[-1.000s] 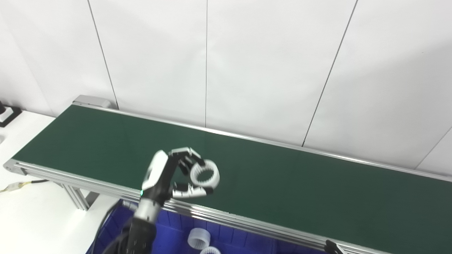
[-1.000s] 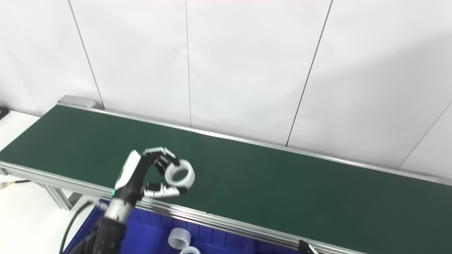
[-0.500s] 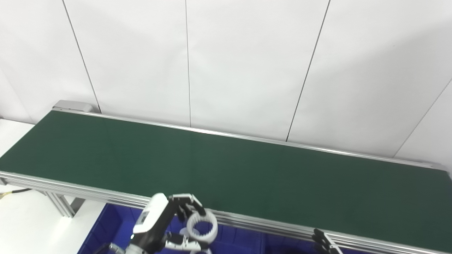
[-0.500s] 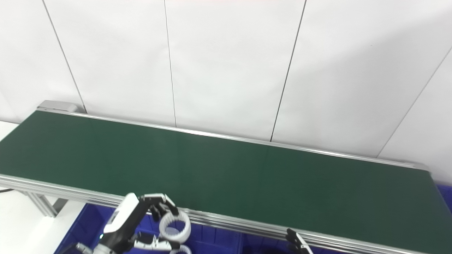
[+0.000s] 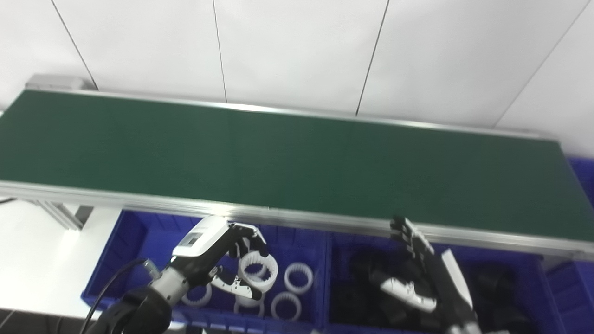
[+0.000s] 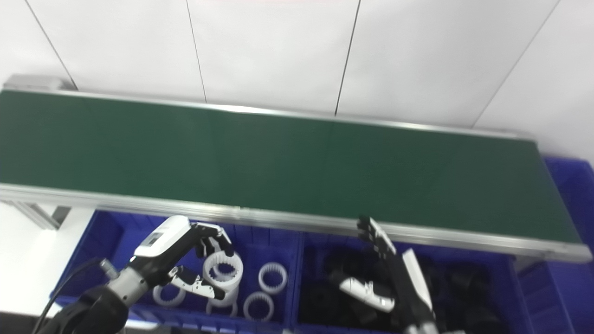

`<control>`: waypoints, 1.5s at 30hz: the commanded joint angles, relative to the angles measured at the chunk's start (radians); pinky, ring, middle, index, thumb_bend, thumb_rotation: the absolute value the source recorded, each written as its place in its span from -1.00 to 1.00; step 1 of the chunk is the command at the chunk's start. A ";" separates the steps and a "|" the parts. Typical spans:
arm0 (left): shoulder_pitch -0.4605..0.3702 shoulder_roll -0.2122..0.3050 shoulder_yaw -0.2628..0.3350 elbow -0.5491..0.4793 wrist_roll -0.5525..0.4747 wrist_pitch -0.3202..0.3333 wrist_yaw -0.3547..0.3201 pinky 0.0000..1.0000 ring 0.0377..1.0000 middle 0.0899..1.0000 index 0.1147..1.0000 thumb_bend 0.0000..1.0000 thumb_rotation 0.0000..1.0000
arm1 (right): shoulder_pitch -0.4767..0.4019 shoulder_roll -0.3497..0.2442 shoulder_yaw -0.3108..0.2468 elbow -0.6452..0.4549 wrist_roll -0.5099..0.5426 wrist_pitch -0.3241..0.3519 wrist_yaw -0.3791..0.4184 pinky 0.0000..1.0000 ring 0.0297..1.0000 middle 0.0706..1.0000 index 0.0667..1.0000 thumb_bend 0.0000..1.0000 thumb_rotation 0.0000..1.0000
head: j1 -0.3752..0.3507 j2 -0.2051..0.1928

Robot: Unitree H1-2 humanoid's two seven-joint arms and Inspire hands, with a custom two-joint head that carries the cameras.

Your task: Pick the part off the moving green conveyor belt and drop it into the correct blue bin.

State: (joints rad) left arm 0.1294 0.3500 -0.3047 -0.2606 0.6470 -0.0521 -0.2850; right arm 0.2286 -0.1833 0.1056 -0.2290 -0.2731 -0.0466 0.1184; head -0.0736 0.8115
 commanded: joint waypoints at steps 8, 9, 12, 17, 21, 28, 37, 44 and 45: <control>-0.018 0.015 -0.051 -0.089 0.269 0.119 -0.111 0.62 0.44 0.38 0.33 0.04 -0.93 | -0.003 -0.002 -0.003 -0.080 0.016 0.039 0.013 0.58 0.72 0.80 0.85 0.54 0.05 | -0.002 0.025; -0.018 0.013 -0.057 -0.090 0.299 0.125 -0.115 0.66 0.49 0.44 0.38 0.04 -0.87 | -0.002 -0.002 -0.003 -0.082 0.016 0.041 0.014 0.58 0.72 0.80 0.85 0.54 0.05 | -0.002 0.023; -0.016 0.003 -0.067 -0.086 0.369 0.124 -0.101 0.73 0.60 0.62 0.48 0.08 -0.84 | -0.002 -0.001 -0.004 -0.083 0.012 0.041 0.014 0.58 0.72 0.80 0.85 0.55 0.06 | -0.002 0.022; -0.016 -0.026 -0.055 -0.054 0.400 0.119 -0.055 0.74 0.71 0.80 0.62 0.22 -0.70 | -0.002 0.003 -0.002 -0.084 0.010 0.046 0.014 0.57 0.71 0.79 0.84 0.55 0.05 | -0.006 0.018; -0.016 -0.050 -0.034 -0.035 0.384 0.120 -0.027 0.73 0.81 0.93 0.77 0.29 -0.57 | -0.004 0.002 0.000 -0.080 0.010 0.040 0.015 0.57 0.71 0.79 0.84 0.54 0.04 | -0.007 0.013; -0.031 -0.094 0.023 -0.014 0.191 0.109 -0.039 0.68 0.82 0.95 0.82 0.38 -0.59 | -0.002 0.004 0.002 -0.076 0.000 0.040 0.011 0.56 0.70 0.78 0.83 0.56 0.05 | -0.032 0.004; -0.086 -0.146 0.106 0.102 -0.347 0.022 -0.090 0.62 0.79 0.86 0.81 0.55 -0.53 | 0.004 0.014 0.014 -0.066 -0.011 0.031 0.006 0.57 0.70 0.78 0.82 0.55 0.06 | -0.107 -0.006; -0.074 -0.166 0.129 0.210 -0.593 -0.036 -0.112 0.60 0.76 0.85 0.85 0.66 -0.57 | 0.004 0.015 0.019 -0.052 0.003 0.023 0.014 0.58 0.73 0.81 0.84 0.54 0.04 | -0.130 -0.017; -0.072 -0.166 0.132 0.215 -0.607 -0.037 -0.110 0.60 0.76 0.85 0.85 0.66 -0.57 | 0.003 0.015 0.020 -0.051 0.003 0.022 0.014 0.58 0.73 0.81 0.84 0.54 0.04 | -0.130 -0.018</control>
State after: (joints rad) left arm 0.0682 0.1813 -0.1881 -0.0317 0.0749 -0.0414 -0.4003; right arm 0.2378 -0.1710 0.1243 -0.2622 -0.2815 -0.0020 0.1391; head -0.2040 0.7931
